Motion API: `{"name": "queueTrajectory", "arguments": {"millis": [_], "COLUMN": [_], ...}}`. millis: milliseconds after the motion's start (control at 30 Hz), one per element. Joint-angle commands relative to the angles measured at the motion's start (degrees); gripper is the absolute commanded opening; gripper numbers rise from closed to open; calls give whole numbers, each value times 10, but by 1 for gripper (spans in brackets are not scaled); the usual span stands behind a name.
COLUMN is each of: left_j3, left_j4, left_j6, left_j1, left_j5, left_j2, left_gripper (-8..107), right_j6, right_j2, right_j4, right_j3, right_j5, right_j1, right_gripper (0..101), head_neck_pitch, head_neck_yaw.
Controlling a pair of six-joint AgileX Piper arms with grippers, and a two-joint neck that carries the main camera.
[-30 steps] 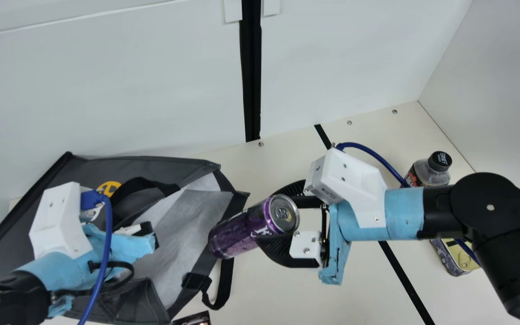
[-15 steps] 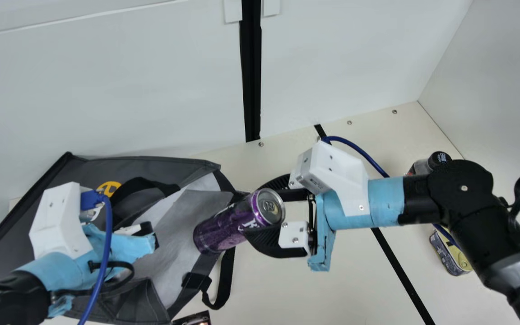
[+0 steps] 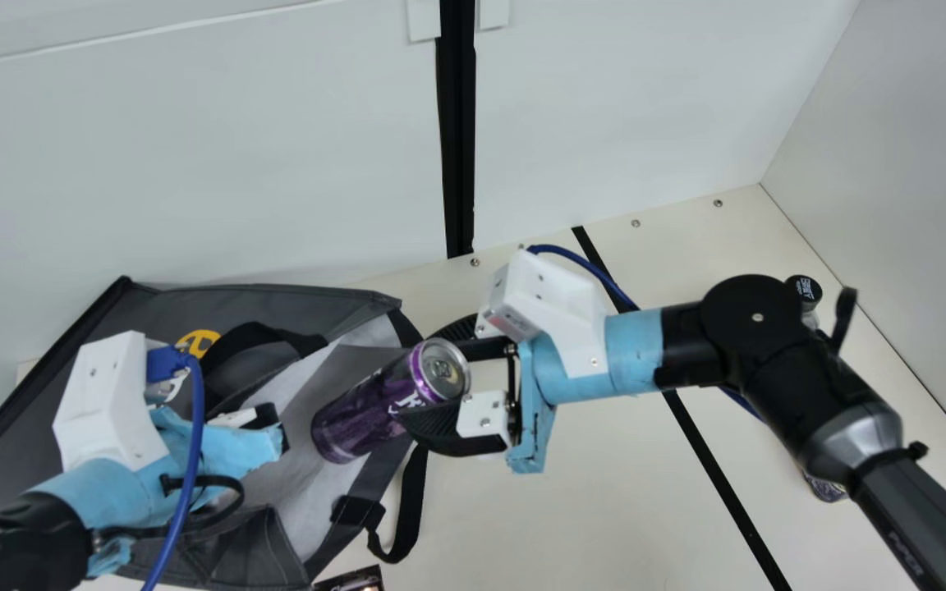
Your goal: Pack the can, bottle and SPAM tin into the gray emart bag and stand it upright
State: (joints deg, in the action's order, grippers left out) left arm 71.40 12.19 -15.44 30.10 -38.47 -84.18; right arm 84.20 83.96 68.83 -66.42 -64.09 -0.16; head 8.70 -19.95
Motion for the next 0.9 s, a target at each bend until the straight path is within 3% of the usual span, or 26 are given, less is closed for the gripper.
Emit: {"name": "queueTrajectory", "arguments": {"millis": [0, 867], "left_j3": [0, 0], "left_j4": [0, 0], "left_j6": [0, 0], "left_j1": [0, 0], "left_j5": [0, 0], "left_j2": [0, 0], "left_gripper": [-8, -8], "right_j6": [2, 38], "right_j2": [12, 159], "right_j4": [1, 27], "right_j3": [-4, -67], "right_j5": [5, 58], "right_j1": [8, 96], "right_gripper": [0, 0], "head_neck_pitch": [13, 13], "head_neck_yaw": [0, 0]}}
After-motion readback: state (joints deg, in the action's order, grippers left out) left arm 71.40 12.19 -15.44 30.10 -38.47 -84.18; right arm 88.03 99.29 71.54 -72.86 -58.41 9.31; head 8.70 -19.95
